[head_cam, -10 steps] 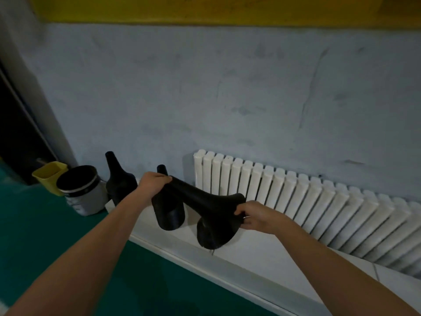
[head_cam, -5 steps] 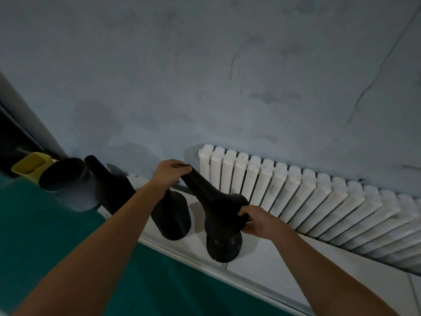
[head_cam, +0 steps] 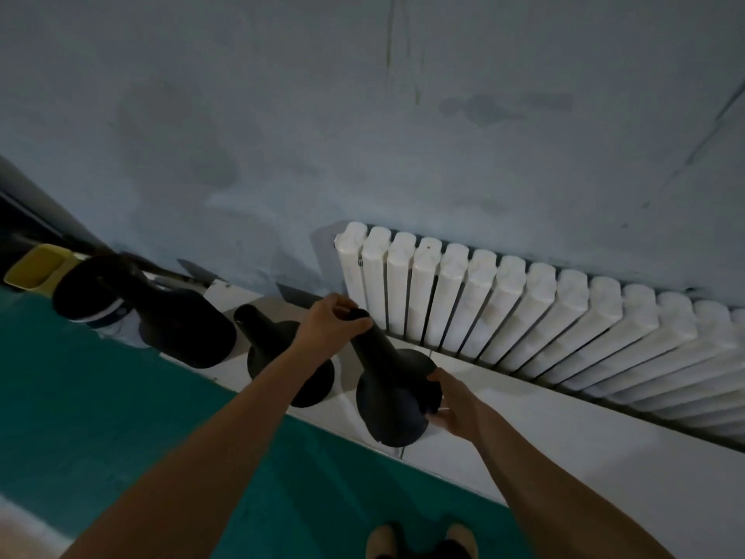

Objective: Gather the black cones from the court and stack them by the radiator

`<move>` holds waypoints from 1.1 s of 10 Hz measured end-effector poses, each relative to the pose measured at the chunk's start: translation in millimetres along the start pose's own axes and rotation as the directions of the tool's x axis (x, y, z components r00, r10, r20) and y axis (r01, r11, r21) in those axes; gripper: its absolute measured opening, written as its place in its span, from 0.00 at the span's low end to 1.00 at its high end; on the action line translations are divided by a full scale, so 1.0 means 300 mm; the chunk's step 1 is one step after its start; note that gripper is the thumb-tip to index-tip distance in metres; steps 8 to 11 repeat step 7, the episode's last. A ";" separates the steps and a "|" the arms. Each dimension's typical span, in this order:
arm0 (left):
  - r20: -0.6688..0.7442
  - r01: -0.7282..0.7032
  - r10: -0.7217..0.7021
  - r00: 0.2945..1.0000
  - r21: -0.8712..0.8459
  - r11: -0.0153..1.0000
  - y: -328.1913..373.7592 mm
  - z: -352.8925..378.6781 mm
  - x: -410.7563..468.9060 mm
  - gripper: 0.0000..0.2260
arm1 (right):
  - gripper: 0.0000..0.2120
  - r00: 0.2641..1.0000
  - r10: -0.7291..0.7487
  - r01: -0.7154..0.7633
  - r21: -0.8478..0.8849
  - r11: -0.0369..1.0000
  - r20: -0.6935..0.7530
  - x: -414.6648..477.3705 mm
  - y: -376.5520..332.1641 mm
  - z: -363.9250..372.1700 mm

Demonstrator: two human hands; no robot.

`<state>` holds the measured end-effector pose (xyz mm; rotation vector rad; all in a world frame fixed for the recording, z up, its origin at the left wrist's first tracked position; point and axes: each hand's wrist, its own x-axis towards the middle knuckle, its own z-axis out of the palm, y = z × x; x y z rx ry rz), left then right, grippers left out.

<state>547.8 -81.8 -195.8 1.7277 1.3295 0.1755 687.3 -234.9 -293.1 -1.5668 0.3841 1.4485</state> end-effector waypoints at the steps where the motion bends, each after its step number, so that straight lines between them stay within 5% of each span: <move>1: 0.032 -0.022 0.021 0.999 0.012 1.000 -0.030 0.071 0.020 0.16 | 0.15 0.997 0.066 -0.068 0.058 0.996 0.030 0.063 0.031 -0.024; 6: 0.178 0.192 -0.172 0.969 -0.100 0.976 -0.106 0.281 -0.034 0.13 | 0.05 0.997 0.075 -0.071 -0.108 0.992 0.033 0.075 0.036 -0.108; 11: 0.181 0.194 -0.177 0.967 -0.081 0.978 -0.079 0.280 -0.041 0.10 | 0.09 0.998 0.040 -0.036 -0.093 0.995 0.040 0.036 0.012 -0.120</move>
